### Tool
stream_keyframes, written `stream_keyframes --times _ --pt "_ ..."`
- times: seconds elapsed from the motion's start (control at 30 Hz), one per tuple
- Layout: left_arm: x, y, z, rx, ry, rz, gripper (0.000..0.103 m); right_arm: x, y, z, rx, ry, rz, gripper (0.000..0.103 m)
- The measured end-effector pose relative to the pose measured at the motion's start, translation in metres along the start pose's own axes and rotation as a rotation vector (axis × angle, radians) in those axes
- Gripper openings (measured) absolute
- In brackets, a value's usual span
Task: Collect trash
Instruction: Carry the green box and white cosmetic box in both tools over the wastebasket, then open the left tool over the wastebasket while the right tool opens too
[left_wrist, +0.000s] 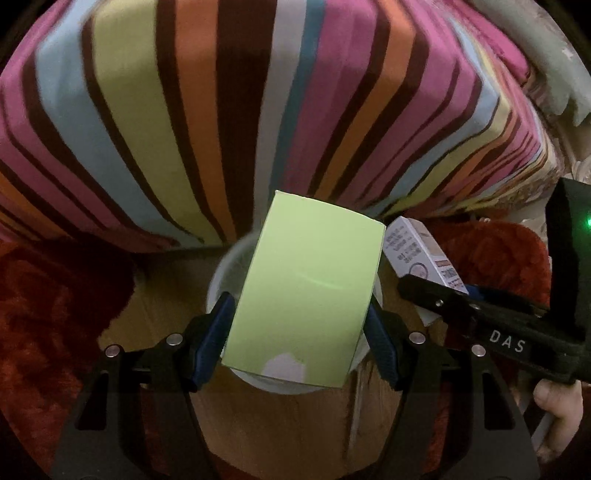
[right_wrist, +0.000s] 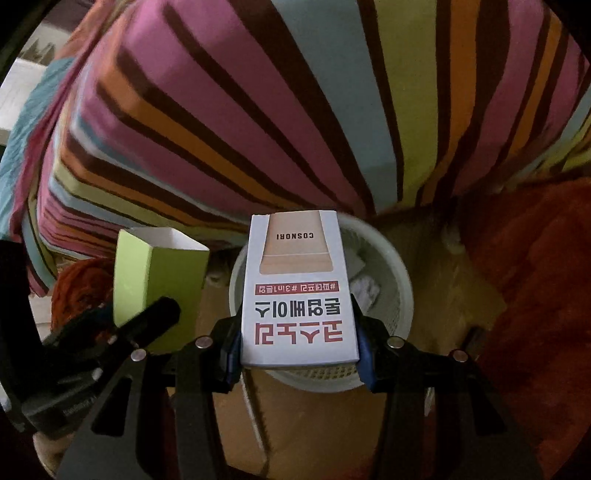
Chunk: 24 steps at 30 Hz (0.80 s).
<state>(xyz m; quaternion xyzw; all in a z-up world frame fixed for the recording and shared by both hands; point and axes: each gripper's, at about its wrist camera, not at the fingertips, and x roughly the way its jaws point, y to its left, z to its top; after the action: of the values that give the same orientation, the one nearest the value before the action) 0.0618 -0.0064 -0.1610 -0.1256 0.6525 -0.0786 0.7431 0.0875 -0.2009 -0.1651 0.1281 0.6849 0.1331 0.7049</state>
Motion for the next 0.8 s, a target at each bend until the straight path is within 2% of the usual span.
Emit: stream_keyframes --times 0.37,0.8 --pt "0.056 0.021 -0.001 -0.127 0.199 -0.018 0.067 0.048 -0.025 0.009 0.155 0.159 0.007 0.046" --pt "0.096 0.024 -0.004 -0.169 0.339 0.019 0.068 0.08 -0.032 0.008 0.209 0.275 -0.012 0.047"
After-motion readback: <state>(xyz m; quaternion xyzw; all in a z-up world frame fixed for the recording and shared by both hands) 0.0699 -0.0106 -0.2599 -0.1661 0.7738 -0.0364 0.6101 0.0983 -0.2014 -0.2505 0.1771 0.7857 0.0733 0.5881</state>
